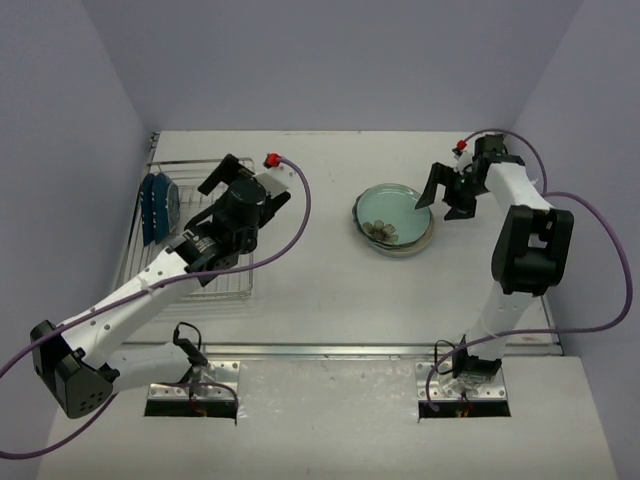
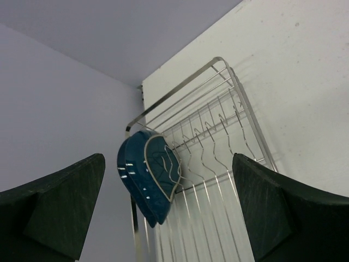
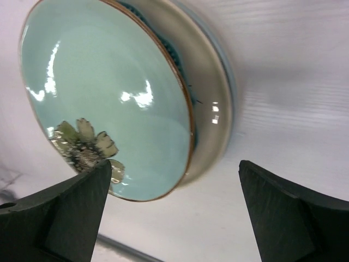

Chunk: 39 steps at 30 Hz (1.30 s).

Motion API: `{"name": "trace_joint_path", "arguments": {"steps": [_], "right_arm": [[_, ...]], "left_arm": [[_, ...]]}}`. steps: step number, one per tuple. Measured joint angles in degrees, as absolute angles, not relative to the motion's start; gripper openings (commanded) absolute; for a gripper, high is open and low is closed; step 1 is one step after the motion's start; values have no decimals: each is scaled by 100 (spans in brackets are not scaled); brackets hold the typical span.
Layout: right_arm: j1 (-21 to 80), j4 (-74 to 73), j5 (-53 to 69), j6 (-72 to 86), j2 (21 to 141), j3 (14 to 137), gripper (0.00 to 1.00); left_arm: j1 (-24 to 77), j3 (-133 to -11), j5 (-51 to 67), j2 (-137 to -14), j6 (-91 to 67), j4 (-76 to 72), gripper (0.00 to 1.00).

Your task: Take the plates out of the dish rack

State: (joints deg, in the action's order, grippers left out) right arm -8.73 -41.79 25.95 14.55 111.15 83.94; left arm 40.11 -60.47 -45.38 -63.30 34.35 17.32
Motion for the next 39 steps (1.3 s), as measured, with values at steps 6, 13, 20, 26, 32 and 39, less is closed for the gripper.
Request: {"name": "trace_joint_path", "arguments": {"steps": [6, 13, 20, 26, 32, 39], "right_arm": [[-569, -4195, 1329, 998, 10229, 8394, 99], [13, -3762, 869, 597, 8891, 7939, 99], [709, -3560, 884, 521, 8111, 7230, 99], [804, -3580, 1014, 594, 8110, 6974, 99], [840, -3517, 1209, 608, 8110, 6828, 99], [840, -3482, 1397, 624, 8110, 6610, 99]], "left_arm": [[3155, -6708, -3923, -6695, 2243, 2646, 91], [615, -7010, -2161, -7251, 1239, 3467, 58], [-1065, -7476, -554, -8092, 1134, 4009, 42], [-1872, -8211, 566, -8736, 1232, 4268, 42], [-2294, -8888, 1054, -9315, 1394, 4379, 41], [-2398, -9397, 1565, -9988, 1489, 4598, 37]]}}
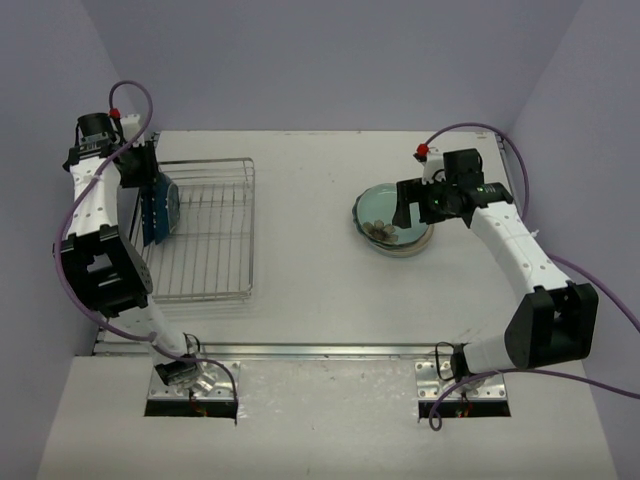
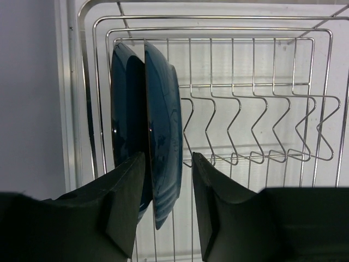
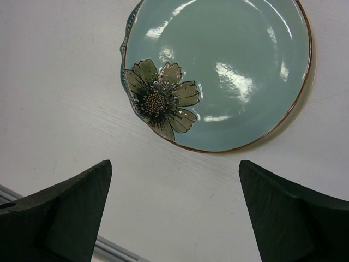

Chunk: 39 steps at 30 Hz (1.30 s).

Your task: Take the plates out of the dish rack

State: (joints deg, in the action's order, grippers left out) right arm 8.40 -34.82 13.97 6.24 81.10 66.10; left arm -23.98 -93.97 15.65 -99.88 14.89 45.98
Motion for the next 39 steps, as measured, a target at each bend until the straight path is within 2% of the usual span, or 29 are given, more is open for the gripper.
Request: {"name": "trace_joint_path", "arguments": {"steps": [15, 27, 31, 39], "right_arm": [[845, -3474, 1564, 650, 8108, 6608, 99], [845, -3481, 1612, 670, 8110, 6611, 99], [845, -3484, 1630, 673, 8110, 6611, 99], [845, -3496, 1660, 700, 8110, 6611, 99]], "left_arm": [[-2571, -9559, 1868, -10447, 1424, 4720, 32], [-2833, -9732, 2703, -10919, 1236, 4811, 18], [-2999, -9835, 3167, -11087, 1135, 4897, 0], [-3143, -10072, 3608, -11265, 1127, 5168, 0]]}}
